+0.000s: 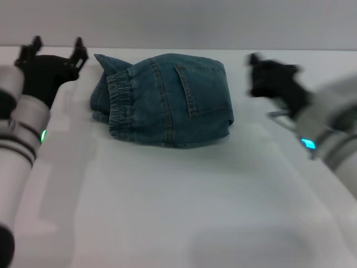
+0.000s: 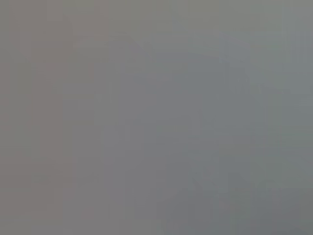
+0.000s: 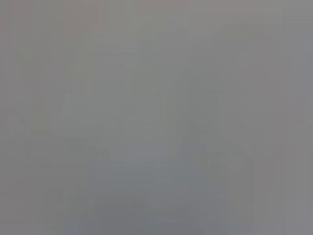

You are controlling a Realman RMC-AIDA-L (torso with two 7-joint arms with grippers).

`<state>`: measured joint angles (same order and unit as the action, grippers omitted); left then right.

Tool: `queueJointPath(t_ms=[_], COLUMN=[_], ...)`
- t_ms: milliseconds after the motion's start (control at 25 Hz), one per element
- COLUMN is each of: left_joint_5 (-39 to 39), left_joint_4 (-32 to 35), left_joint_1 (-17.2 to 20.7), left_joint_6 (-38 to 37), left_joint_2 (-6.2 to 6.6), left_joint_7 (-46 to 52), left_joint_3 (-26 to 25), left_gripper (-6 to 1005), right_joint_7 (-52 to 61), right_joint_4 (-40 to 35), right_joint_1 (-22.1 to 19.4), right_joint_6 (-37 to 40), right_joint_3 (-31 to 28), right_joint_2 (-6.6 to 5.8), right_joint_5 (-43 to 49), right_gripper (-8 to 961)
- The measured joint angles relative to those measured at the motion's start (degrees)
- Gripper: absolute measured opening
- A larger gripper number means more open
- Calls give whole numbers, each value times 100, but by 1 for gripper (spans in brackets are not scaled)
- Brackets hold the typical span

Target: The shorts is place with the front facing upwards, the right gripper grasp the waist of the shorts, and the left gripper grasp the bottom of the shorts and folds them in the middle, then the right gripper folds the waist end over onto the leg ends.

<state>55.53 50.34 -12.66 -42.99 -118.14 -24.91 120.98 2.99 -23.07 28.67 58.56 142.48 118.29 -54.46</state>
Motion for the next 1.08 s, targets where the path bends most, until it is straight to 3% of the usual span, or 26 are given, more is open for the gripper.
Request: queueJointPath(t_ms=[40, 80, 240, 320, 400, 1080], left_joint_5=[0, 2, -1, -2, -8, -10], left_joint_4=[0, -275, -2024, -2826, -3173, -3250], left_joint_1=[0, -55, -417, -550, -600, -629], left_joint_6=[0, -345, -1988, -2463, -2520, -2314], left_joint_2=[0, -5, -23, -30, -40, -20], left_joint_7=[0, 174, 1640, 2324, 2554, 2476], left_joint_3=[0, 127, 882, 1203, 1310, 1302], left_gripper=[847, 847, 848, 848, 849, 851], right_joint_7=[0, -237, -623, -576, -441, 104], right_joint_4=[0, 64, 212, 279, 498, 650], right_joint_1=[0, -306, -1253, -1601, -1875, -1948], right_joint_6=[0, 618, 1899, 2038, 2051, 1887], right_joint_3=[0, -87, -466, -732, -1081, -1283], right_joint_2=[0, 45, 94, 96, 111, 118], right_joint_5=[0, -4, -40, -41, -48, -516], right_gripper=[61, 64, 73, 78, 83, 138])
